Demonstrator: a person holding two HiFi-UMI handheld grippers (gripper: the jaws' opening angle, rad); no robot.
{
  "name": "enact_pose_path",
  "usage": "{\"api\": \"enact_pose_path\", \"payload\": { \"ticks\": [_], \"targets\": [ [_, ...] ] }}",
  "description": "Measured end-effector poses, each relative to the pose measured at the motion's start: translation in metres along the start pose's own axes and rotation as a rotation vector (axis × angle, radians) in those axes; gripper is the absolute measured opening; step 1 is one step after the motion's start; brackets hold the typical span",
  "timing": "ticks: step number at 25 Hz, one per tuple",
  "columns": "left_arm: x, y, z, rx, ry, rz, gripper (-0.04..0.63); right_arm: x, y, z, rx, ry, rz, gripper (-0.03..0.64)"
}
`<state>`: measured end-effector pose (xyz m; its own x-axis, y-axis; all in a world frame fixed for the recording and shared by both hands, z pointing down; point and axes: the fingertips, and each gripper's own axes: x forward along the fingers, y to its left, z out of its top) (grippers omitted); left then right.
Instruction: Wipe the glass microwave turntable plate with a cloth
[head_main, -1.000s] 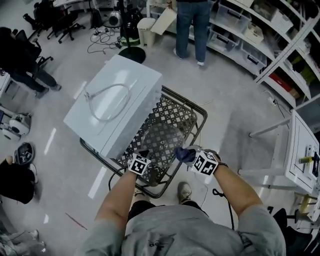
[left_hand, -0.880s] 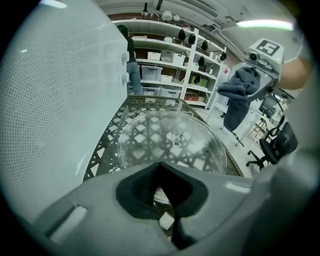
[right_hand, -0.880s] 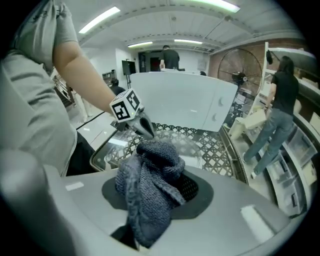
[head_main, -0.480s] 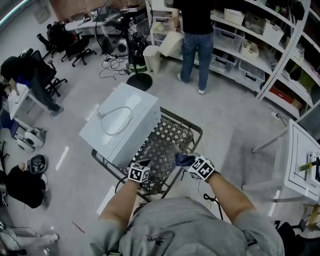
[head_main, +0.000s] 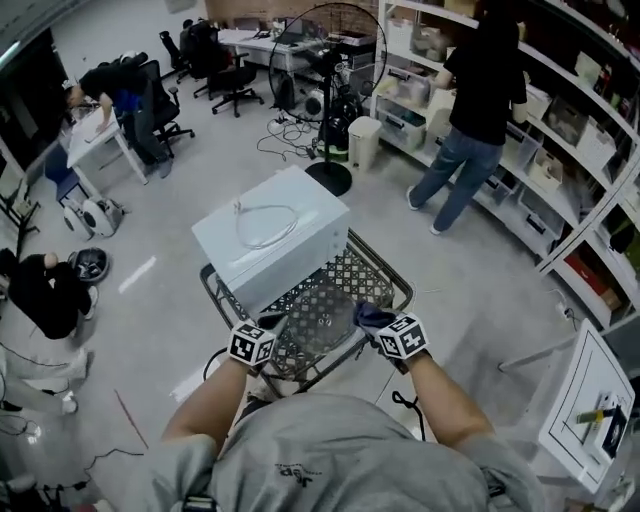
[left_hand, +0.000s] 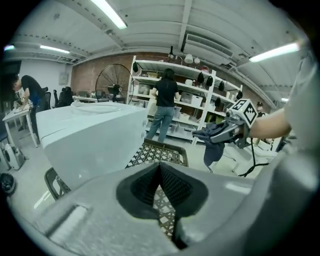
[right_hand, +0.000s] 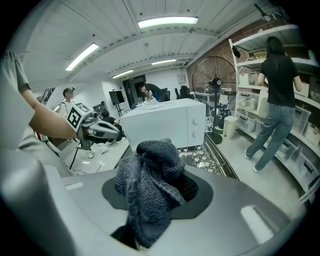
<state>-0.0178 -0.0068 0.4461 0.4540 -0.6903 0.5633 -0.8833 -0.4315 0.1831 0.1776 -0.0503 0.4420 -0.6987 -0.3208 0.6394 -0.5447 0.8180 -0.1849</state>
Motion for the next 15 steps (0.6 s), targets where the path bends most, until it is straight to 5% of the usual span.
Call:
{"api": "enact_pose_path", "payload": {
  "ticks": [7, 15],
  "targets": [
    [-0.036, 0.025, 0.010, -0.060, -0.092, -0.078, -0.002, 0.015, 0.031, 0.029, 0.029, -0.008, -0.029, 0.147],
    [-0.036, 0.015, 0.030, 0.028, -0.059, -0.239, -0.002, 0.016, 0.052, 0.035, 0.111, -0.028, -0.098, 0.147]
  ]
}}
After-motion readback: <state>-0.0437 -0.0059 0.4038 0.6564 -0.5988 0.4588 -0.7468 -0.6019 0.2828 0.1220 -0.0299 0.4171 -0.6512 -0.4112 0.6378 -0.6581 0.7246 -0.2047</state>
